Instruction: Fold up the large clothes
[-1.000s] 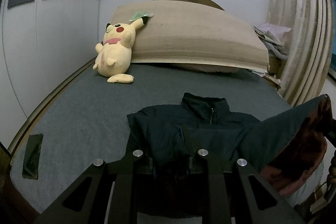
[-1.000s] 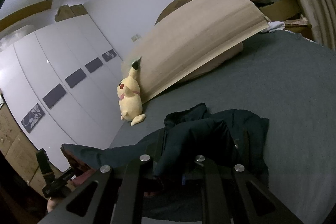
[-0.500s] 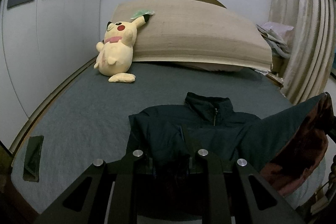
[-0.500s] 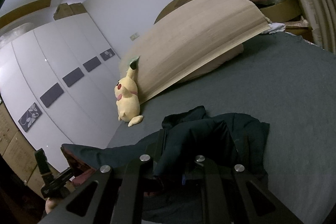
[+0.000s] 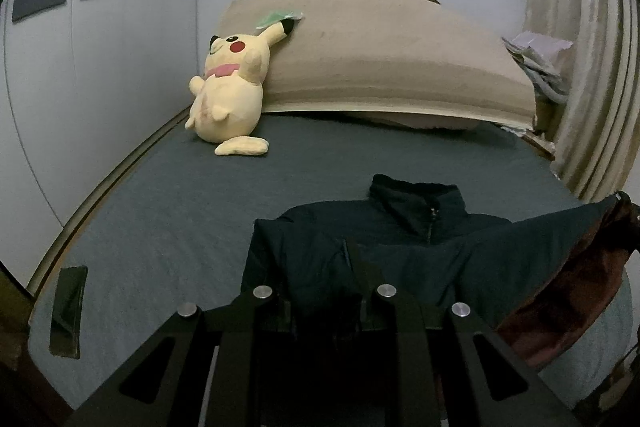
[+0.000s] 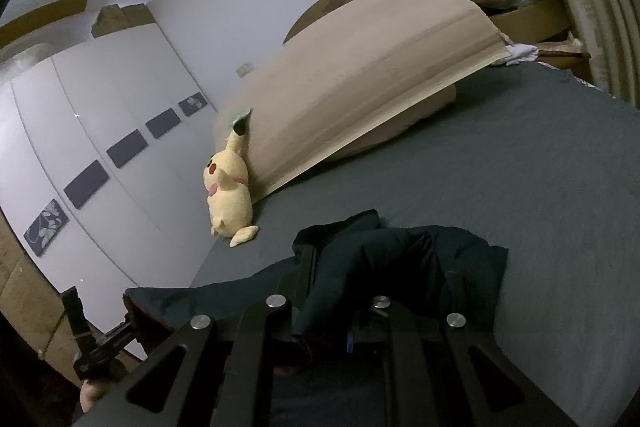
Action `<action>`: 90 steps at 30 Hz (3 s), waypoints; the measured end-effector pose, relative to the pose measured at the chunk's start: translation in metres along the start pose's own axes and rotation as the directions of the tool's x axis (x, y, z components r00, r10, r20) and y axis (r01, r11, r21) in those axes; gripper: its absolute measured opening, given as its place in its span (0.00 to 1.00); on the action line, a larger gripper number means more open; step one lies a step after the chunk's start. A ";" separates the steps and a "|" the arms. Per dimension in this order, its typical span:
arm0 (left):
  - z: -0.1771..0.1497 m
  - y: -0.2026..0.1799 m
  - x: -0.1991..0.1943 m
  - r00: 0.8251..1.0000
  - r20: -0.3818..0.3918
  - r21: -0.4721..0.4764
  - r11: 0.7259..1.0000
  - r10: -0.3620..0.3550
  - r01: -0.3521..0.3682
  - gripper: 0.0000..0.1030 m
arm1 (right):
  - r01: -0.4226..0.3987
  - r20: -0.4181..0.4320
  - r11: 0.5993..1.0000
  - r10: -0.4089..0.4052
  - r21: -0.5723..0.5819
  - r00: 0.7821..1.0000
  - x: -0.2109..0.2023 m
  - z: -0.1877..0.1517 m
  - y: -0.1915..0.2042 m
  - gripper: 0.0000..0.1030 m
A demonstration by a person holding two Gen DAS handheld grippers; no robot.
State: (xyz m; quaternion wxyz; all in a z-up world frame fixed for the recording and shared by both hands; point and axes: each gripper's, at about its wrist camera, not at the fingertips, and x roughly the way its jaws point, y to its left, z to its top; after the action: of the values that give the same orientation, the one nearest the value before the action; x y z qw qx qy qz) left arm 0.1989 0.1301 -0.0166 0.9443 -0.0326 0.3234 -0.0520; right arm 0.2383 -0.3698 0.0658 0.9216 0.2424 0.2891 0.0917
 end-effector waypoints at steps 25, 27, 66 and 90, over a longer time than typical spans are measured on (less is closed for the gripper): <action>0.024 -0.006 0.067 0.995 -0.095 0.026 0.999 0.039 -0.036 0.19 | 0.083 -0.054 0.996 -0.085 -0.037 0.995 0.075 0.023 -0.012 0.11; 0.027 -0.007 0.070 0.994 -0.098 0.029 0.999 0.041 -0.038 0.19 | 0.084 -0.058 0.996 -0.086 -0.036 0.995 0.078 0.024 -0.013 0.11; 0.035 -0.001 0.136 0.981 -0.187 0.038 0.998 0.047 -0.041 0.19 | 0.122 -0.143 0.991 -0.129 -0.055 0.981 0.149 0.035 -0.030 0.11; 0.034 0.000 0.152 0.977 -0.208 0.058 0.998 0.047 -0.035 0.19 | 0.130 -0.169 0.990 -0.139 -0.060 0.976 0.168 0.035 -0.037 0.11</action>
State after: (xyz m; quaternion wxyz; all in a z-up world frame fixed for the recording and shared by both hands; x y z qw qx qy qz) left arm 0.3391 0.1129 -0.0814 0.9064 0.0055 0.4200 -0.0444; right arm 0.3962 -0.3639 -0.0099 0.9027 0.1911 0.3814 0.0569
